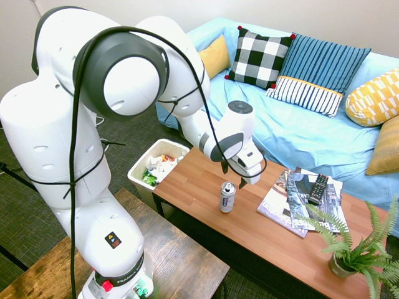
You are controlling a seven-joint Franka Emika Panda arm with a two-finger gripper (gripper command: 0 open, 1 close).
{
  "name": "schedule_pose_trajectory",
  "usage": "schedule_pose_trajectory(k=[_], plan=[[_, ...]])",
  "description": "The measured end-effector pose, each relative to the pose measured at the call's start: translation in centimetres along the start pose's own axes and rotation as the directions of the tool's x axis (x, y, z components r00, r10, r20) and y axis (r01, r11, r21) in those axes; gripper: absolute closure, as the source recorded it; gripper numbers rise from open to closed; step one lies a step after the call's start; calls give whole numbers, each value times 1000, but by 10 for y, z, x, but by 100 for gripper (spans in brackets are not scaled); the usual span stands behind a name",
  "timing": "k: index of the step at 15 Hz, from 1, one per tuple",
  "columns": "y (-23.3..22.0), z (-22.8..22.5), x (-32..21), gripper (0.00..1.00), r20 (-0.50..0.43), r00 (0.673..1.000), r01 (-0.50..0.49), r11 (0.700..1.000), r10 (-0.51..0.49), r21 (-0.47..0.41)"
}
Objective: Throw the can in the trash bin
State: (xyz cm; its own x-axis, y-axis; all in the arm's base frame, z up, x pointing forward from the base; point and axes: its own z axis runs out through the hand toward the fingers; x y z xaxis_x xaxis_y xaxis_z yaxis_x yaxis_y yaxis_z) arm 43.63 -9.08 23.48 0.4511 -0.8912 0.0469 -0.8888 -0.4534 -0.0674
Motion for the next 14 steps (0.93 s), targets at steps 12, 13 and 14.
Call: schedule_pose_trajectory(k=[12,13,14], plan=[[1,55,9,0,17,999,-45,998,46,-46],[2,56,9,0,17,999,-48,998,49,-48],[2,57,9,0,18,998,-53,997,53,-50]])
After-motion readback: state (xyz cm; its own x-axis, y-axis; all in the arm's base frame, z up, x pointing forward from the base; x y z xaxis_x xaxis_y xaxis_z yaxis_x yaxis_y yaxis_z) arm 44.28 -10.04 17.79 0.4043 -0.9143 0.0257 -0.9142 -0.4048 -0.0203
